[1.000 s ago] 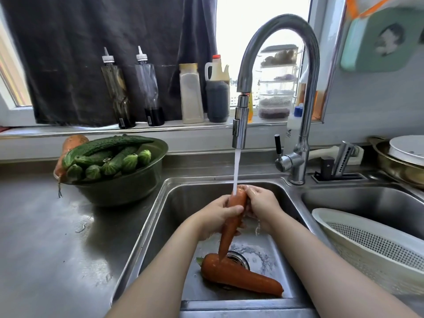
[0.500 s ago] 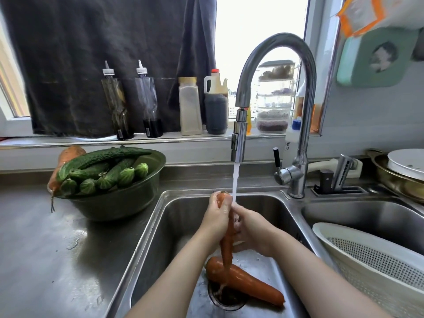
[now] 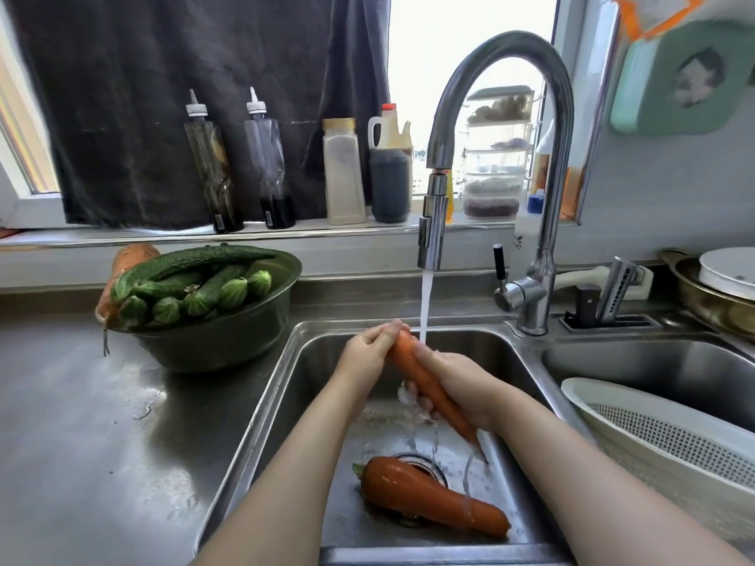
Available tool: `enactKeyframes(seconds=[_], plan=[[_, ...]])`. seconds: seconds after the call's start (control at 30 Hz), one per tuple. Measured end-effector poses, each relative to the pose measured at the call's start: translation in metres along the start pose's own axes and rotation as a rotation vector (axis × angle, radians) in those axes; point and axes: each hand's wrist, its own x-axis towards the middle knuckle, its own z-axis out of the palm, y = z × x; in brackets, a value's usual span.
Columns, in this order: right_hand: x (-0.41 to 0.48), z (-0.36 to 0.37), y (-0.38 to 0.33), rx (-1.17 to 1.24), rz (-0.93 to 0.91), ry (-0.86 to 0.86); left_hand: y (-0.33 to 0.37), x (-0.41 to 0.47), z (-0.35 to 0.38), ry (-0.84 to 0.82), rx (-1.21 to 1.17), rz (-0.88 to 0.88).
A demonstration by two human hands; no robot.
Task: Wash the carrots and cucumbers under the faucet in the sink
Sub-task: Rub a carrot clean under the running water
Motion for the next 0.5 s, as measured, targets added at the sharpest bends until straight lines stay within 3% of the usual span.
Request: enactKeyframes(seconds=[0.17,0.3,0.4,0.5], plan=[[-0.002,-0.003,0.000,0.013,0.032,0.098,-0.005,-0.001,-0.003,-0.267,-0.020,-0.106],[0.002,-0.005,0.003,0.165,0.003,-0.056,-0.004,0.000,0.010,-0.074,-0.037,-0.033],[0.004,-0.002,0.007,0.118,-0.014,-0.158,-0.005,0.000,0.013,0.076,-0.065,-0.025],[0.002,0.006,0.002,0.000,-0.002,-0.018,-0.006,0.000,0.011,0.029,0.011,0.008]])
